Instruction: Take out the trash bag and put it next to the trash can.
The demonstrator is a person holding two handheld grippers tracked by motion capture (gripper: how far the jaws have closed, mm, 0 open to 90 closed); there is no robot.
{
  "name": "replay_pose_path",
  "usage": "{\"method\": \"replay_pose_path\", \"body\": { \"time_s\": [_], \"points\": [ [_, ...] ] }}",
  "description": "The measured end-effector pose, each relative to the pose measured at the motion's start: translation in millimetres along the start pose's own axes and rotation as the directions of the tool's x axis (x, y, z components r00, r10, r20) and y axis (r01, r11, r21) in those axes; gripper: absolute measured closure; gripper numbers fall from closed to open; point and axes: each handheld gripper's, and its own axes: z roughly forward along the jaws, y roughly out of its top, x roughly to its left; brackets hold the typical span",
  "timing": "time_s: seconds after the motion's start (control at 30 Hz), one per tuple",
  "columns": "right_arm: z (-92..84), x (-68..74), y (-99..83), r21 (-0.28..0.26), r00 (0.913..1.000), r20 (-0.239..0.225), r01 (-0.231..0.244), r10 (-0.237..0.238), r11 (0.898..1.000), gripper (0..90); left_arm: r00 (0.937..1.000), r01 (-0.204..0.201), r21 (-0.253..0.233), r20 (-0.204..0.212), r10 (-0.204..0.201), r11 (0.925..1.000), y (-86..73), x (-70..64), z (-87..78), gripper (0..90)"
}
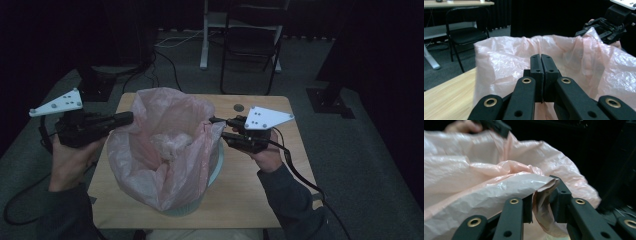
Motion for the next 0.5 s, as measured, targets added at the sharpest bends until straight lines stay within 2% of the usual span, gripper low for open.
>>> {"method": "replay_pose_path", "body": {
  "time_s": [0.03,0.17,0.23,0.3,0.37,0.47,0.5],
  "points": [
    [1.9,-1.0,1.1,0.001,0.9989,-0.041,-0.021,0.021,1.000,70.5,1.0000,0.001,0.004,0.005,-0.001,1.0000,0.4,-0.5,1.8,88.8],
    [11.7,1.0,-4.4,0.055,0.9973,-0.072,-0.015,0.019,0.998,62.2,0.9998,0.005,0.038,0.018,-0.005,0.9993,0.1,-1.6,13.9,88.8],
    [22.7,3.2,-9.1,0.110,0.9947,-0.100,-0.016,0.027,0.994,54.7,0.9994,0.006,0.047,0.033,-0.008,0.9989,0.9,-1.1,20.0,88.8],
    [28.8,3.4,-9.9,0.127,0.9912,-0.126,-0.026,0.042,0.992,51.1,0.9982,0.008,0.054,0.058,-0.011,0.9985,4.6,-2.3,28.6,88.8],
    [31.5,3.5,-9.3,0.134,0.9906,-0.128,-0.031,0.049,0.990,49.2,0.9977,0.003,0.058,0.068,-0.007,0.9983,6.3,-2.9,31.1,88.8],
    [41.6,2.4,-4.6,0.152,0.9874,-0.145,-0.042,0.064,0.988,45.2,0.9919,0.012,0.050,0.126,-0.018,0.9987,13.5,-7.0,40.3,88.8],
    [44.0,2.1,-3.5,0.153,0.9853,-0.153,-0.052,0.075,0.987,43.4,0.9919,0.012,0.050,0.126,-0.018,0.9987,13.5,-7.0,40.3,88.8]
  ]
}}
